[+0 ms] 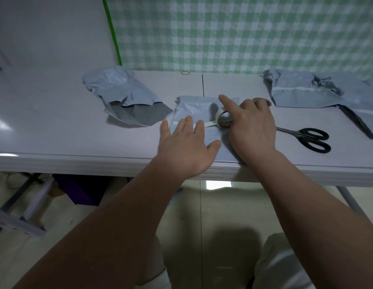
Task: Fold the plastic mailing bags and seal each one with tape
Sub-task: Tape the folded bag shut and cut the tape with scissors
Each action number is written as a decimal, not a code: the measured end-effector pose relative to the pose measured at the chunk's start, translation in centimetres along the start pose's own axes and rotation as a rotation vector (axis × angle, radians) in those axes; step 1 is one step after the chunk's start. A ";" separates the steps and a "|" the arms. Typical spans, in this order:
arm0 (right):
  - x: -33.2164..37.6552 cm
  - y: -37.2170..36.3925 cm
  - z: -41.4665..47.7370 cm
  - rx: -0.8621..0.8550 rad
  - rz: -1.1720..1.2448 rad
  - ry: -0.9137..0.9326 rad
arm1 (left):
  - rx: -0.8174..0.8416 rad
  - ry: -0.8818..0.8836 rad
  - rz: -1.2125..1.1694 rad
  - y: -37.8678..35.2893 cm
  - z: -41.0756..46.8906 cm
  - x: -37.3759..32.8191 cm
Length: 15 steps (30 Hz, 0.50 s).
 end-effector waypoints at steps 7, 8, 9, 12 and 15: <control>0.2 -0.3 -0.1 0.041 -0.025 0.010 | 0.016 0.062 0.090 0.3 0.2 -1.4; 0.2 -0.3 -0.1 0.056 -0.017 0.011 | 0.018 0.067 0.090 0.3 0.2 -1.5; 0.1 -0.4 -0.1 0.075 -0.010 0.013 | 0.021 0.069 0.088 0.3 0.2 -1.6; 0.0 -0.5 -0.2 0.122 -0.012 0.007 | 0.031 0.068 0.073 0.3 0.2 -1.5; 0.0 -0.6 -0.1 0.125 -0.017 -0.012 | 0.036 0.069 0.040 0.2 0.1 -1.1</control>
Point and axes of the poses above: each hand's wrist, its own z-axis towards the middle knuckle, its own y-axis out of the back of the hand, x = y × z, the point moved 3 cm from there along z, towards the middle knuckle, and after that the axes turned 10 degrees about z, right-handed, at the moved point
